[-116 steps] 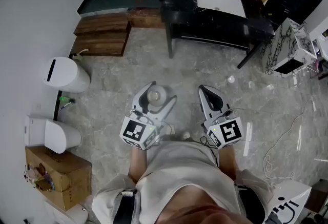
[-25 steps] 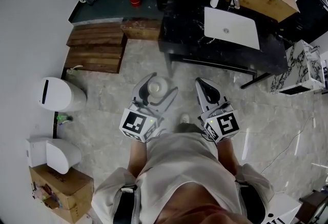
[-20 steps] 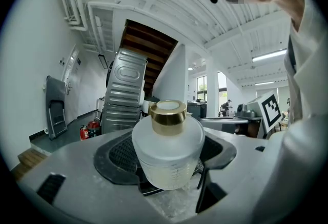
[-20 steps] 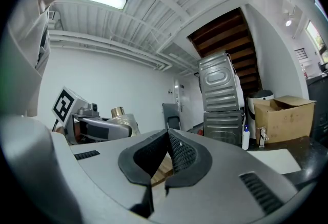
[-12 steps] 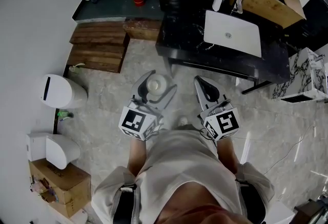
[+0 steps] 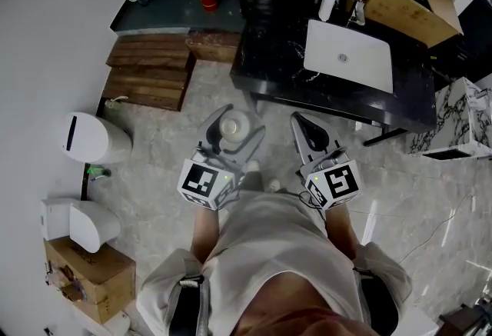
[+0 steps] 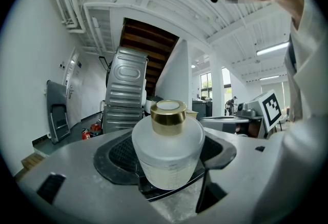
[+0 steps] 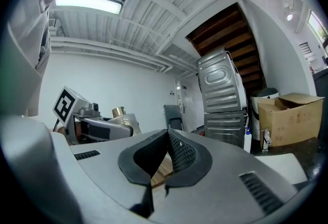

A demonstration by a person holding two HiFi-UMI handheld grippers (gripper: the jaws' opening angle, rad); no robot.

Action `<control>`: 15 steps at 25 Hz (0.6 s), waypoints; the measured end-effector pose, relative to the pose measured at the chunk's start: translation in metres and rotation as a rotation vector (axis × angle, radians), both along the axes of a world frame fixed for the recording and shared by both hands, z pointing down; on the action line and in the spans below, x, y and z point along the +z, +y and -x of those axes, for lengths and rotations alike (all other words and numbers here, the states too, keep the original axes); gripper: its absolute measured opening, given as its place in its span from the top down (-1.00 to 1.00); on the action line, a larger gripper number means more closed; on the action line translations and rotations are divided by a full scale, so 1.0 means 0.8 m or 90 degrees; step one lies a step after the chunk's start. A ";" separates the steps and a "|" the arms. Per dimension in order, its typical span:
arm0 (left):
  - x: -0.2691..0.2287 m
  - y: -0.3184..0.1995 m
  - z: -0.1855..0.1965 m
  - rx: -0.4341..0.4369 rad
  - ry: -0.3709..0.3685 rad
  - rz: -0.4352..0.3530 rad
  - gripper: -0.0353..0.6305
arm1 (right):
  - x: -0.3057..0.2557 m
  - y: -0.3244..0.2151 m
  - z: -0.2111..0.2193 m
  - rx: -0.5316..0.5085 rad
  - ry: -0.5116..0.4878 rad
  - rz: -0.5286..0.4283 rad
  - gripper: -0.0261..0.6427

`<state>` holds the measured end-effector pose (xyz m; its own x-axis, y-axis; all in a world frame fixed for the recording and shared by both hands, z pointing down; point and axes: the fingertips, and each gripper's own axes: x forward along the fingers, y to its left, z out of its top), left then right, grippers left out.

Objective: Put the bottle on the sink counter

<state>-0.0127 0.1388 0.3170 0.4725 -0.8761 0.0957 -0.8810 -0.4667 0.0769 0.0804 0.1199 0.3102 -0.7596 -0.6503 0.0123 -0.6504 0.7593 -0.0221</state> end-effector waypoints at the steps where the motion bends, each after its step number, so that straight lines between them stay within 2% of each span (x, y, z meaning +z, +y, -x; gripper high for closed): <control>1: 0.001 -0.003 0.000 0.000 0.000 0.001 -0.11 | 0.001 -0.004 0.001 0.000 0.000 0.001 0.93; 15: 0.013 -0.086 0.018 0.029 0.007 0.005 -0.11 | 0.012 -0.082 0.022 0.026 0.011 0.008 0.93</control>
<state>-0.0272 0.0704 0.3273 0.5130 -0.8530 0.0963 -0.8579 -0.5057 0.0906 0.0629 0.0545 0.3199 -0.7315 -0.6810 0.0337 -0.6817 0.7314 -0.0195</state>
